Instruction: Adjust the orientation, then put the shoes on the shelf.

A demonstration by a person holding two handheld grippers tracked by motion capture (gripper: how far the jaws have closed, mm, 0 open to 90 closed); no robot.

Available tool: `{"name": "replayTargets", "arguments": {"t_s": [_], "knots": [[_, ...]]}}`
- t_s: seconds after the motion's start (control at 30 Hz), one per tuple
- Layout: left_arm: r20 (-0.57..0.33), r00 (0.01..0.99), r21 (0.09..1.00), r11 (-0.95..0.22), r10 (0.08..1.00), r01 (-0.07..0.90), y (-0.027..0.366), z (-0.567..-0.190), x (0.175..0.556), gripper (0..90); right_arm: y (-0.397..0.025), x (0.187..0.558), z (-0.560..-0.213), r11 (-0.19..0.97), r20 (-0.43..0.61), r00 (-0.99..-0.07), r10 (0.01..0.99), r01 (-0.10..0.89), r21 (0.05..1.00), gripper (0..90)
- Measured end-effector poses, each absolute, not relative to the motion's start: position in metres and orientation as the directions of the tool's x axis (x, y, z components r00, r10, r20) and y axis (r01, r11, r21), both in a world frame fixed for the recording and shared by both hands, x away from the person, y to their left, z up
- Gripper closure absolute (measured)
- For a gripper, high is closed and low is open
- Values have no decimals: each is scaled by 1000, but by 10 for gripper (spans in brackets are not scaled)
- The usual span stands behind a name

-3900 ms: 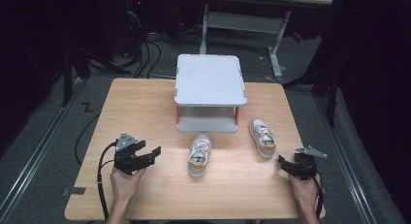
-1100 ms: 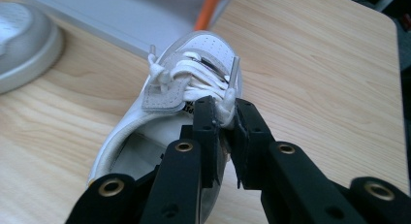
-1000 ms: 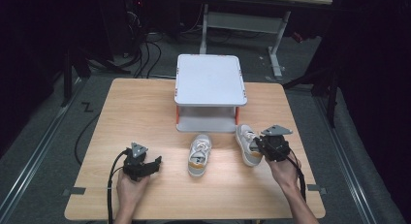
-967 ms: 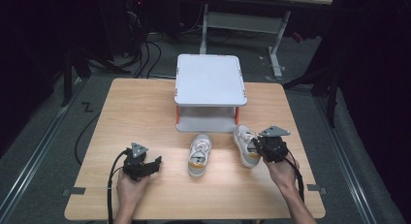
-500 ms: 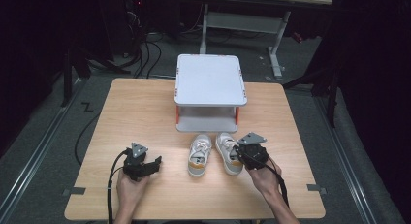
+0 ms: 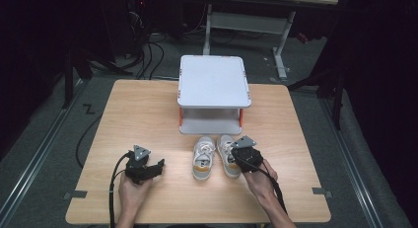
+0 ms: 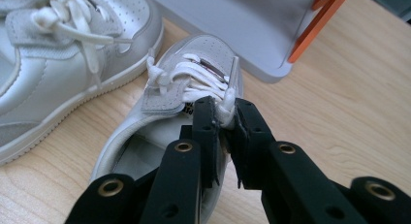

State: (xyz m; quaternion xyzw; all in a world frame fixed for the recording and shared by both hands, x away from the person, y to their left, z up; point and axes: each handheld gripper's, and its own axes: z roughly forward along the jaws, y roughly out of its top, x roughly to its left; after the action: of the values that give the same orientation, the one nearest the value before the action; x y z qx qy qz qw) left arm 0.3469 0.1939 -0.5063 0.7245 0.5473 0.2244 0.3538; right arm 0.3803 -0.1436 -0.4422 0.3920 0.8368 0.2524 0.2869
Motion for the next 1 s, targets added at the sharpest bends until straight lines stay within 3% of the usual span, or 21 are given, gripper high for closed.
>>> {"name": "replayTargets", "arguments": {"t_s": [0.2, 0.33, 0.43, 0.5, 0.53, 0.7, 1.0], "knots": [[-62, 298, 758, -149, 953, 635, 194, -506, 347, 318, -136, 379, -443, 557, -267, -535, 802, 507, 657, 796], [-63, 294, 758, -146, 954, 635, 193, -506, 347, 322, -139, 379, -444, 519, -192, -561, 805, 511, 685, 735], [-60, 288, 758, -144, 956, 636, 193, -506, 347, 331, -149, 383, -445, 443, -67, -582, 811, 534, 720, 639], [-58, 284, 758, -143, 957, 636, 193, -506, 347, 339, -150, 383, -446, 428, -46, -584, 810, 537, 726, 605], [-59, 279, 757, -139, 958, 638, 192, -506, 347, 326, -154, 385, -446, 413, -18, -599, 800, 530, 741, 529], [-45, 286, 752, -156, 957, 640, 189, -506, 345, 293, -170, 384, -442, 335, 66, -607, 792, 522, 785, 428], [-73, 286, 754, -135, 955, 643, 191, -506, 343, 293, -215, 385, -447, 227, 105, -535, 838, 518, 825, 435]]}}
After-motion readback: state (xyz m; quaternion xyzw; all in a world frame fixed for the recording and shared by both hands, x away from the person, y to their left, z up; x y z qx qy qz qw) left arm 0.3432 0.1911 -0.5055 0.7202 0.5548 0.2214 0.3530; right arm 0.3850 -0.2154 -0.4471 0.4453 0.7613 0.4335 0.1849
